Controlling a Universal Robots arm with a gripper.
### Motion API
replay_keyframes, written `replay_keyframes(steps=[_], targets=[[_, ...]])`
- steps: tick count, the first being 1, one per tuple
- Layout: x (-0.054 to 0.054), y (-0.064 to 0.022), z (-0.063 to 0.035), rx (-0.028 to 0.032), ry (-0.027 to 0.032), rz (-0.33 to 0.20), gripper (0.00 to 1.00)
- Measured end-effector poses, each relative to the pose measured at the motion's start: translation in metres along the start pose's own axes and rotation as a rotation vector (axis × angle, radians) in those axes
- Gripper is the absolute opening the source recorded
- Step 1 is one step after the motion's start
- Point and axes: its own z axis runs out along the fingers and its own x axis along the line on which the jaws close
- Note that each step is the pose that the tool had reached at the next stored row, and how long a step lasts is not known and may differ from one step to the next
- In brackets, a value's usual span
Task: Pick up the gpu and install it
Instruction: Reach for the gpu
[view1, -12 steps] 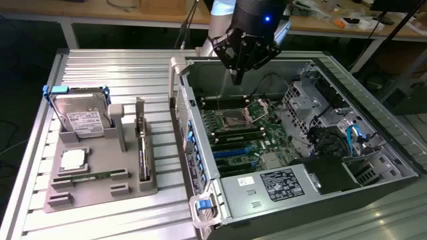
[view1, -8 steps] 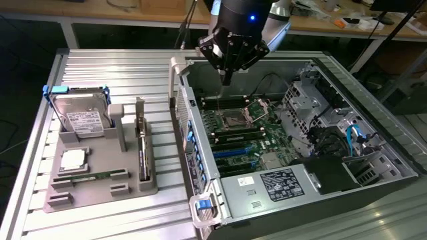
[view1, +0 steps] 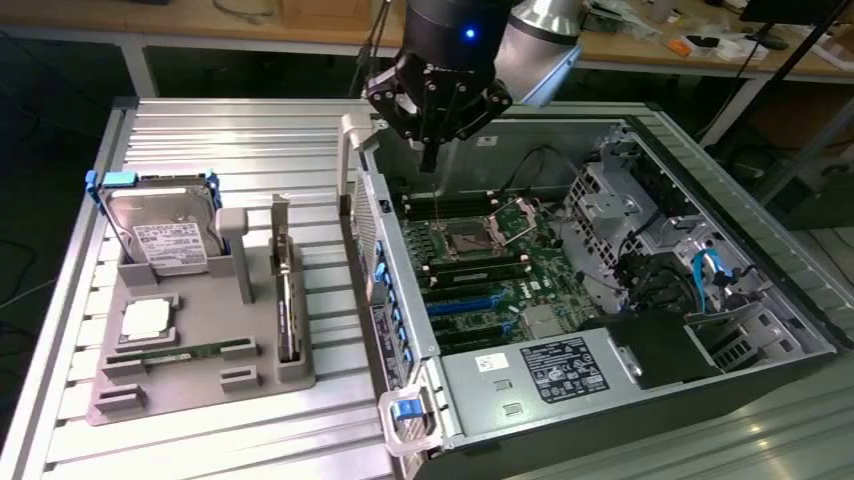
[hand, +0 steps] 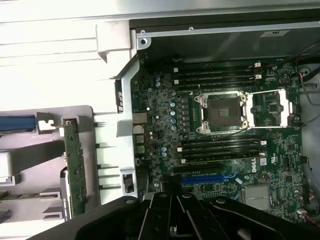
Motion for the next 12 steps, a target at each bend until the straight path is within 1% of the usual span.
replay_keyframes(steps=[8,10,11,12], targets=[[0.034,-0.0028,-0.0006,0.0,0.0,0.0,0.11],[0.047,-0.0039,-0.0007,-0.0001,-0.0001,0.0,0.11],[0.057,-0.0046,-0.0009,0.0,0.0,0.0,0.11],[0.063,-0.0052,-0.001,0.0,0.0,0.0,0.11]])
